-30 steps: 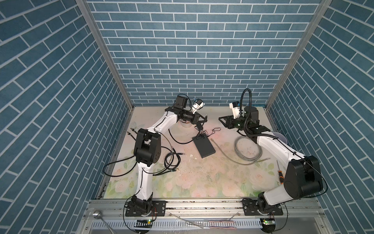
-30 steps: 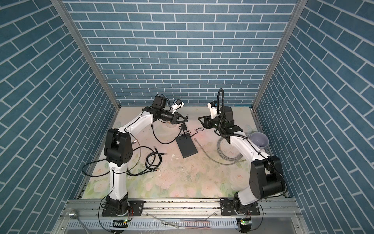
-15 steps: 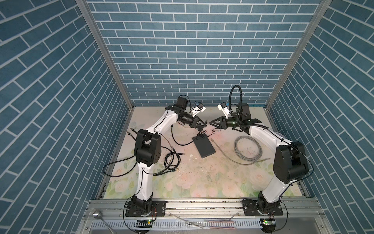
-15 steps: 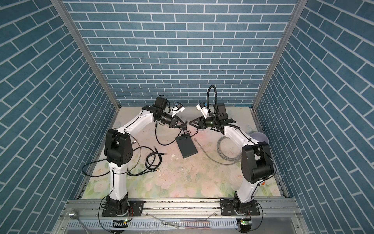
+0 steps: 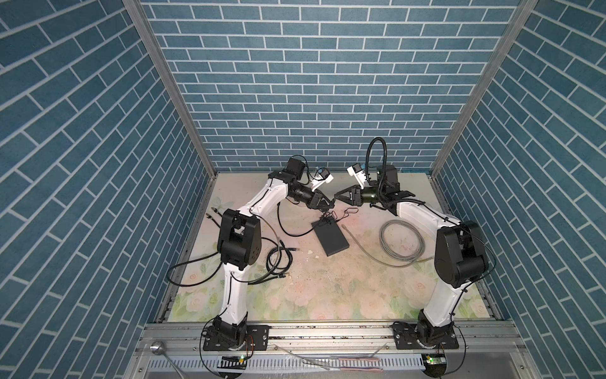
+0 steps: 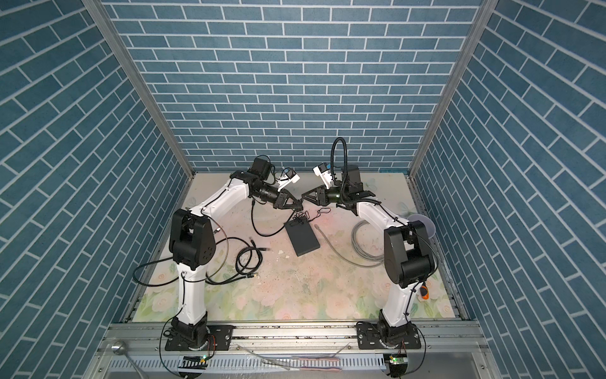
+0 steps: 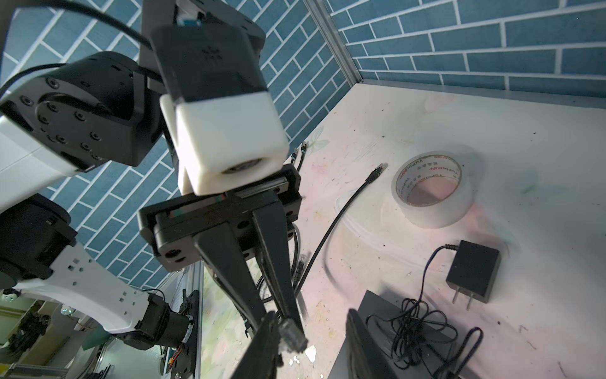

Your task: Insert the plug into the switch port

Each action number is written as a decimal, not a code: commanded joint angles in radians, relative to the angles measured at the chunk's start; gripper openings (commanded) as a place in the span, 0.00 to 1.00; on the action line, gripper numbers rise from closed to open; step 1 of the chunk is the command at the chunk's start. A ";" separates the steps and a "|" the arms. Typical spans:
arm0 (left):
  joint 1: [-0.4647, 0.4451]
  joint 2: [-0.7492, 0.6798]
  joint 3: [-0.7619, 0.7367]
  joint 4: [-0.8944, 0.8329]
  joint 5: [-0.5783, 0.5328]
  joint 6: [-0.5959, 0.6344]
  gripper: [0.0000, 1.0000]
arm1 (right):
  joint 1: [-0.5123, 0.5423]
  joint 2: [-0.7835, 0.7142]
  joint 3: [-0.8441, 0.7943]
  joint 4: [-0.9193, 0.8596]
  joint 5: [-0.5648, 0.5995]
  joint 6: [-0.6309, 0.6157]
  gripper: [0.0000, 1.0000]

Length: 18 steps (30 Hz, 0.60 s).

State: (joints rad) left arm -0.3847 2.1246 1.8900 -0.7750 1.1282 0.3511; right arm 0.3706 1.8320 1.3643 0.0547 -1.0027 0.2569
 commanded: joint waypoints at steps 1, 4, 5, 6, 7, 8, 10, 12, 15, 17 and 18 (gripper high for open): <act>-0.005 0.018 0.017 -0.040 0.032 0.033 0.05 | 0.007 0.021 0.051 0.057 -0.043 0.018 0.33; -0.005 0.017 0.016 -0.047 0.033 0.040 0.05 | 0.008 0.029 0.045 0.098 -0.067 0.045 0.29; -0.006 0.016 0.015 -0.046 0.032 0.040 0.05 | 0.008 0.029 0.041 0.113 -0.076 0.055 0.26; -0.005 0.015 0.015 -0.047 0.033 0.040 0.05 | 0.008 0.029 0.036 0.123 -0.082 0.062 0.24; -0.005 0.016 0.015 -0.048 0.033 0.040 0.05 | 0.011 0.029 0.033 0.128 -0.086 0.067 0.21; -0.005 0.015 0.014 -0.050 0.036 0.043 0.05 | 0.011 0.029 0.032 0.128 -0.090 0.069 0.19; -0.001 0.012 0.012 -0.045 0.044 0.042 0.05 | 0.010 0.028 0.026 0.125 -0.094 0.071 0.16; 0.002 0.011 0.012 -0.044 0.042 0.040 0.05 | 0.010 0.024 0.016 0.121 -0.097 0.071 0.16; 0.006 0.012 0.016 -0.049 0.043 0.040 0.05 | 0.010 0.020 0.002 0.119 -0.099 0.073 0.23; 0.007 0.012 0.016 -0.050 0.042 0.042 0.05 | 0.010 0.021 -0.001 0.115 -0.099 0.073 0.25; 0.007 0.011 0.014 -0.051 0.044 0.042 0.05 | 0.011 0.023 -0.001 0.115 -0.100 0.074 0.25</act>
State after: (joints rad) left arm -0.3828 2.1246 1.8904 -0.8043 1.1496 0.3744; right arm 0.3771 1.8496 1.3643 0.1478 -1.0733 0.3355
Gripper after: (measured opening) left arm 0.131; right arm 0.246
